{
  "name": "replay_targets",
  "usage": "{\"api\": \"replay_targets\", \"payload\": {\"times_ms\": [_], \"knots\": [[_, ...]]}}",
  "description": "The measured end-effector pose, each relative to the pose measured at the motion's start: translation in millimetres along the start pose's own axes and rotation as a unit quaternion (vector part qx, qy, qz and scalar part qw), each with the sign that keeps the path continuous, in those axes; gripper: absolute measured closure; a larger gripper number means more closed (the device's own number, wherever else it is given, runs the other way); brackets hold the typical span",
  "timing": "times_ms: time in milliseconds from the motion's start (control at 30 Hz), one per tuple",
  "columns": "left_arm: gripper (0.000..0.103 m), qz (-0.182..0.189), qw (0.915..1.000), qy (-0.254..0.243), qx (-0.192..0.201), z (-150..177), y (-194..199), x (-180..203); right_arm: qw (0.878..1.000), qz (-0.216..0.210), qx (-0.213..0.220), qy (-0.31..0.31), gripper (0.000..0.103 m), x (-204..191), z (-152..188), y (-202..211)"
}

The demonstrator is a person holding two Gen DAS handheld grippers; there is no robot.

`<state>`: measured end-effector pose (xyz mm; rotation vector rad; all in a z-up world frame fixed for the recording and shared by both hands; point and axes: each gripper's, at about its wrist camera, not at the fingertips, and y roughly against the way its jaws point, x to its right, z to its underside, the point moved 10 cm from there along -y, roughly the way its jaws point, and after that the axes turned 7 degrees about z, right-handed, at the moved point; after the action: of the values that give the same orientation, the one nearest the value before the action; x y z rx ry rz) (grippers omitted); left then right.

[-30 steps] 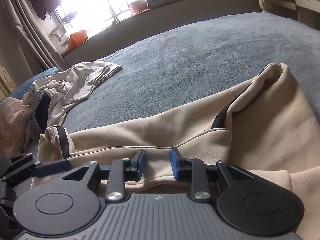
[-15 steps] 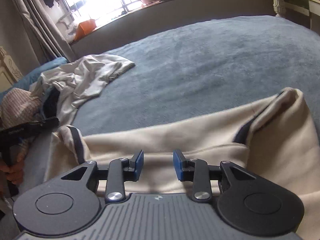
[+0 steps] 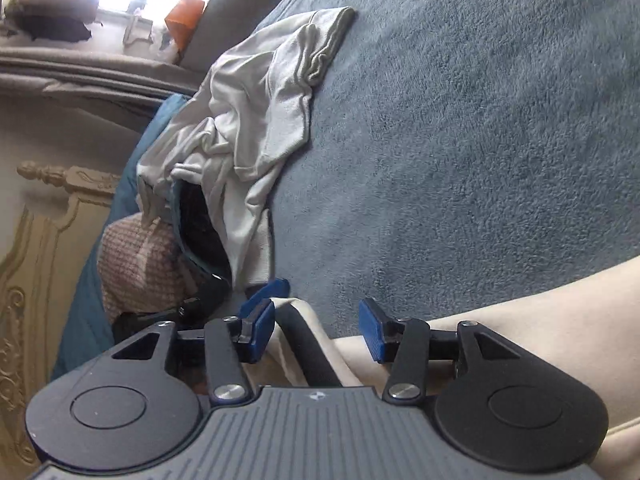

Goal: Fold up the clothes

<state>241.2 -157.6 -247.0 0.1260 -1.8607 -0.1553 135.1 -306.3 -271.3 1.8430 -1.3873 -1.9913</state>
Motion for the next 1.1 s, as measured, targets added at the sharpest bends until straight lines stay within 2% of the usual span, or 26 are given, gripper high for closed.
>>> {"api": "replay_targets", "payload": {"times_ms": [100, 200, 267, 300, 367, 433, 467, 500, 533, 600, 633, 667, 700, 767, 800, 833, 933, 1033, 1067, 1100], "knots": [[0.054, 0.001, 0.9996, -0.02, -0.019, 7.0, -4.5, 3.5, 0.999, 0.002, -0.003, 0.04, 0.06, -14.3, 6.7, -3.3], [0.058, 0.01, 0.9987, -0.039, -0.033, 13.8, -3.1, 7.4, 0.994, 0.033, -0.001, 0.108, 0.066, -27.4, 17.0, -6.4], [0.065, 0.004, 0.9982, -0.051, -0.032, 16.1, 0.2, 6.9, 0.987, 0.053, 0.009, 0.153, 0.073, -34.7, 23.4, -4.5], [0.066, 0.0, 0.9979, -0.057, -0.031, 17.0, 2.0, 6.4, 0.982, 0.064, 0.016, 0.177, 0.076, -38.6, 27.0, -3.5], [0.076, -0.008, 0.9974, -0.068, -0.022, 18.0, 5.6, 7.7, 0.967, 0.09, 0.031, 0.237, 0.083, -47.8, 35.7, -2.4], [0.081, -0.011, 0.9963, -0.085, -0.008, 19.8, 9.6, 12.6, 0.939, 0.129, 0.058, 0.313, 0.088, -58.8, 46.8, -2.2], [0.084, -0.013, 0.9954, -0.095, 0.001, 20.4, 11.3, 15.4, 0.92, 0.151, 0.076, 0.355, 0.089, -64.9, 53.6, -2.8], [0.085, -0.016, 0.9943, -0.105, 0.009, 20.9, 12.8, 18.4, 0.895, 0.175, 0.096, 0.4, 0.089, -71.1, 60.9, -4.4], [0.087, -0.02, 0.993, -0.114, 0.02, 21.3, 14.8, 20.8, 0.862, 0.203, 0.119, 0.448, 0.09, -76.6, 69.6, -7.6], [0.09, -0.039, 0.988, -0.143, 0.045, 23.1, 19.7, 26.1, 0.783, 0.261, 0.161, 0.541, 0.09, -85.9, 89.3, -15.8], [0.091, -0.058, 0.9824, -0.168, 0.057, 24.7, 22.1, 29.8, 0.737, 0.29, 0.178, 0.585, 0.09, -87.6, 99.6, -22.5], [0.092, -0.08, 0.9757, -0.193, 0.066, 26.7, 23.6, 32.5, 0.679, 0.322, 0.192, 0.63, 0.09, -87.5, 109.9, -31.1], [0.093, -0.117, 0.9633, -0.228, 0.079, 27.6, 25.4, 34.5, 0.621, 0.351, 0.201, 0.672, 0.09, -85.2, 119.7, -40.8], [0.099, -0.174, 0.9383, -0.281, 0.102, 28.0, 28.8, 37.7, 0.513, 0.392, 0.205, 0.736, 0.09, -76.2, 137.6, -61.2], [0.1, -0.192, 0.9312, -0.287, 0.115, 25.5, 32.9, 36.7, 0.472, 0.406, 0.204, 0.756, 0.09, -70.6, 144.1, -70.3], [0.1, -0.197, 0.9321, -0.279, 0.121, 22.0, 36.3, 34.0, 0.454, 0.413, 0.204, 0.763, 0.091, -67.5, 146.7, -74.5], [0.1, -0.197, 0.9398, -0.244, 0.136, 9.6, 46.6, 26.1, 0.446, 0.423, 0.216, 0.759, 0.09, -67.3, 144.7, -73.7], [0.099, -0.179, 0.9435, -0.239, 0.142, 5.5, 54.2, 34.8, 0.433, 0.425, 0.224, 0.763, 0.087, -69.6, 143.1, -67.6], [0.099, -0.176, 0.9419, -0.248, 0.143, 5.5, 54.3, 40.7, 0.434, 0.421, 0.229, 0.763, 0.084, -72.3, 144.2, -64.2], [0.098, -0.173, 0.9404, -0.256, 0.141, 5.5, 53.3, 46.2, 0.44, 0.416, 0.234, 0.761, 0.083, -75.7, 145.5, -57.9]]}}
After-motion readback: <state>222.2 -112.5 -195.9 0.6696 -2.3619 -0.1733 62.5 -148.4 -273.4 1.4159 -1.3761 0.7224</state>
